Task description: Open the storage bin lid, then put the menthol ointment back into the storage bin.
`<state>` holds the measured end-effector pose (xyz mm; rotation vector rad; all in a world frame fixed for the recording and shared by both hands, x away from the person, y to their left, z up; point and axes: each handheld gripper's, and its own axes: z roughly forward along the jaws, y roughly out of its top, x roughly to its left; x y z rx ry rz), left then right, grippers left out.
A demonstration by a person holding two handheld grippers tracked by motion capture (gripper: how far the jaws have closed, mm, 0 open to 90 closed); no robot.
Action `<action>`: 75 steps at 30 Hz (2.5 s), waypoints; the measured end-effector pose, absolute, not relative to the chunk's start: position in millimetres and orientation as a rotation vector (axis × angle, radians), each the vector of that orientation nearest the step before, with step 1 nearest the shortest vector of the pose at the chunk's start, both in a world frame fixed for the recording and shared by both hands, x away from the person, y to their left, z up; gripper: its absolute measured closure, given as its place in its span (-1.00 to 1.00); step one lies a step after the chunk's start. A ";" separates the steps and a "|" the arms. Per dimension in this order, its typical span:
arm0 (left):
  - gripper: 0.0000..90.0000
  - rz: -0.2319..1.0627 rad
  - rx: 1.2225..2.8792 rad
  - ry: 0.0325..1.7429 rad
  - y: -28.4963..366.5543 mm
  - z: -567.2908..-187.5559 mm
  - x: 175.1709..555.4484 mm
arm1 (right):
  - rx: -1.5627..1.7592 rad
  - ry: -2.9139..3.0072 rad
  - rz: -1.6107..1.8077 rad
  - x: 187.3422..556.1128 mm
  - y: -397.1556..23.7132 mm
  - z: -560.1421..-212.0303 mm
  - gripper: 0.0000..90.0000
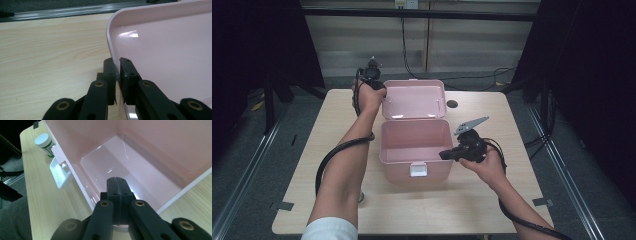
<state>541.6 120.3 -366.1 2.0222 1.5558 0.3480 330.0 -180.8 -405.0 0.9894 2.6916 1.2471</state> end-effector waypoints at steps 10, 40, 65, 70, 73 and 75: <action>0.84 0.323 2.023 1.569 122.0 -376.1 542.9 | 0.993 2.692 1.250 328.9 -180.9 -405.0 1.00; 0.81 0.302 2.029 1.569 120.6 -394.4 541.7 | 0.987 2.697 1.248 324.4 -174.5 -408.6 1.00; 0.11 0.246 2.025 1.575 125.6 -381.9 525.9 | 1.002 2.646 1.249 322.4 -175.1 -406.5 0.87; -0.07 0.240 2.036 1.558 138.6 -368.4 513.6 | 1.029 2.619 1.270 321.0 -181.7 -402.8 0.71; -0.11 0.245 2.039 1.549 143.6 -364.1 509.4 | 1.029 2.613 1.261 319.7 -182.4 -400.4 0.66; -0.12 0.235 2.046 1.531 149.2 -359.7 501.8 | 1.031 2.605 1.247 318.6 -183.6 -397.1 0.63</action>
